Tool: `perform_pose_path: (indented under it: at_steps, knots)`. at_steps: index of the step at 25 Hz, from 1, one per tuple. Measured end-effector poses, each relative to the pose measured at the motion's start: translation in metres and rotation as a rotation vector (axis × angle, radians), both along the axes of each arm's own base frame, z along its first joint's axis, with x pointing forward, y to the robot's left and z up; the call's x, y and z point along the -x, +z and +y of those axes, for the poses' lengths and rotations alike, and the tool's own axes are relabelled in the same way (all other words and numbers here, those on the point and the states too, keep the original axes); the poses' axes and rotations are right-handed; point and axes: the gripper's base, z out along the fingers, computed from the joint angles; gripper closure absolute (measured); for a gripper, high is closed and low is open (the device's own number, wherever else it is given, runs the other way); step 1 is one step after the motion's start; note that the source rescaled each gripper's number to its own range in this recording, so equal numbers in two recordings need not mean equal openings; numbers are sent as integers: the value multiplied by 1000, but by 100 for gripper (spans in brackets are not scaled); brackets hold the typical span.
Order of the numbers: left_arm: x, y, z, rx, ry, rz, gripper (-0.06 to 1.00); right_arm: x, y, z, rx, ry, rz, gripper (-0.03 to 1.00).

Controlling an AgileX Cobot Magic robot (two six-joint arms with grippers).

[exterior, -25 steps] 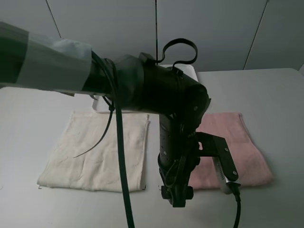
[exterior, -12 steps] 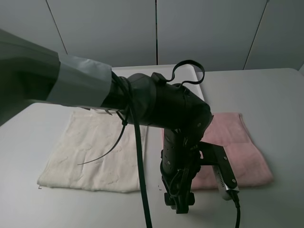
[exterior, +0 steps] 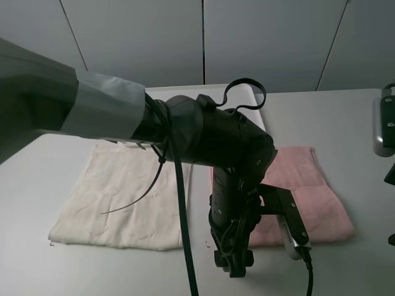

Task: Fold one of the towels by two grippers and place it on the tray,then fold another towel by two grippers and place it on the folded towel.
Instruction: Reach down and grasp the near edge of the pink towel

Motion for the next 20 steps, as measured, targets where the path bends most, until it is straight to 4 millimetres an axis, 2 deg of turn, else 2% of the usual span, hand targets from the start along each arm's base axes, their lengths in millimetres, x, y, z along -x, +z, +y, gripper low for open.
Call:
perform_pose_path:
  at_steps: [7,13,20]
  knots:
    - [0,0,0,-1,-1,-1,-5,-5,-38,5,-39,147,76,-3]
    - [0,0,0,-1,-1,-1,-5,-8,-66,16,13,280,116,-3]
    - [0,0,0,-1,-1,-1,-5,-18,-90,14,76,305,147,-3]
